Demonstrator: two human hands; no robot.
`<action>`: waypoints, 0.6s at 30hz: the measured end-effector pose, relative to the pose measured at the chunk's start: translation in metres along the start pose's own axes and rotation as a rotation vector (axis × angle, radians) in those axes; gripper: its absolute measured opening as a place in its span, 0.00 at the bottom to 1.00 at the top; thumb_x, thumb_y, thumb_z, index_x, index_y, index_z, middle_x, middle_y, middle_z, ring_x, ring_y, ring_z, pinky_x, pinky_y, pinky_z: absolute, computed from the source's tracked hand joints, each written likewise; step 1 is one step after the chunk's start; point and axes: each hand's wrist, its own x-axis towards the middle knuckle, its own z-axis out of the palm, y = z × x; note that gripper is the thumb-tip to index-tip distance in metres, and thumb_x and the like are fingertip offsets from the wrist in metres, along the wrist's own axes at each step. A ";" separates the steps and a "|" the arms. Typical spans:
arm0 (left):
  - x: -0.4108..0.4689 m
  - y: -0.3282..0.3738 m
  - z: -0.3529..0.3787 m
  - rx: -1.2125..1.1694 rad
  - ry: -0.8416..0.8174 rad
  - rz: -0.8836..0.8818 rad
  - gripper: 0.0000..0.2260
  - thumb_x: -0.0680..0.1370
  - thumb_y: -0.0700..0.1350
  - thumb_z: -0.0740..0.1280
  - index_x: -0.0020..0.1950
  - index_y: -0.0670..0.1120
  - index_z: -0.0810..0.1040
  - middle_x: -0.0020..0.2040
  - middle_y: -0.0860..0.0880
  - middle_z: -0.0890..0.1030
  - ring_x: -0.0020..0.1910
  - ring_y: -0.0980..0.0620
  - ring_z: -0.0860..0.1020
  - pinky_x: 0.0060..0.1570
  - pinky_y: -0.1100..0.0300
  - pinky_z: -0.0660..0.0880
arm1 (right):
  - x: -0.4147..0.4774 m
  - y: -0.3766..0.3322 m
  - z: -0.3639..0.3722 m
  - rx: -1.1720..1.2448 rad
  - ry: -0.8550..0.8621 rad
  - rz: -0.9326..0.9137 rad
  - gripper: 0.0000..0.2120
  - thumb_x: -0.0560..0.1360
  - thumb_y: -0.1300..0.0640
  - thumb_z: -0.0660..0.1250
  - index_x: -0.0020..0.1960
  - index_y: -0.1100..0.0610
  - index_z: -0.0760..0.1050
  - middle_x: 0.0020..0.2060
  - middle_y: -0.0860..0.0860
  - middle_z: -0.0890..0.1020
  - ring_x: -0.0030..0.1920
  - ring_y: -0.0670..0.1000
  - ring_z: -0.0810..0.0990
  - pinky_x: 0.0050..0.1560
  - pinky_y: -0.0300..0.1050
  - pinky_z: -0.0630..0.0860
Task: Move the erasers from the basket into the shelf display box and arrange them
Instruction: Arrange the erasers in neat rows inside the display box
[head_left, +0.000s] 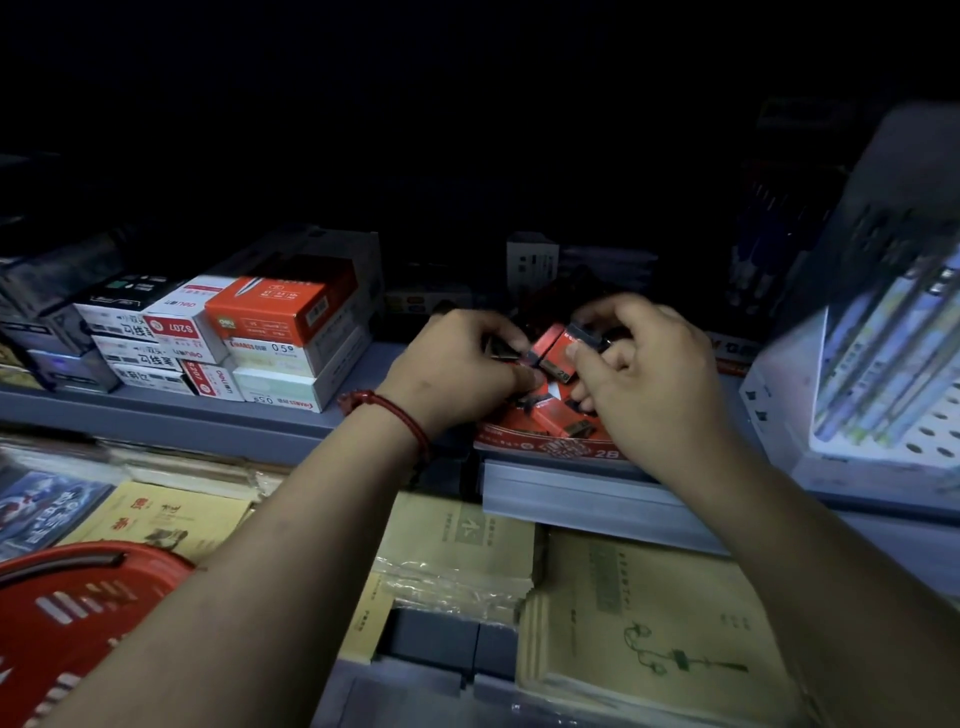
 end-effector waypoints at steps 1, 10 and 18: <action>0.000 0.000 0.002 -0.002 0.017 -0.008 0.09 0.68 0.57 0.76 0.44 0.56 0.82 0.42 0.56 0.81 0.44 0.53 0.82 0.45 0.55 0.80 | 0.000 0.000 0.000 0.000 -0.010 0.004 0.08 0.76 0.54 0.69 0.54 0.49 0.76 0.33 0.52 0.81 0.36 0.51 0.82 0.42 0.53 0.81; 0.004 0.010 0.005 0.003 0.037 -0.065 0.12 0.71 0.59 0.75 0.39 0.51 0.83 0.38 0.55 0.84 0.42 0.53 0.83 0.47 0.49 0.83 | 0.000 0.000 -0.001 -0.002 0.029 0.020 0.06 0.79 0.54 0.65 0.52 0.56 0.73 0.35 0.55 0.81 0.37 0.53 0.82 0.42 0.52 0.80; 0.007 0.008 0.007 0.024 0.010 -0.043 0.12 0.71 0.57 0.76 0.37 0.50 0.83 0.33 0.56 0.83 0.39 0.54 0.82 0.46 0.50 0.82 | 0.000 0.002 0.001 -0.029 0.050 0.024 0.07 0.80 0.52 0.63 0.46 0.52 0.67 0.39 0.56 0.80 0.35 0.50 0.83 0.43 0.51 0.79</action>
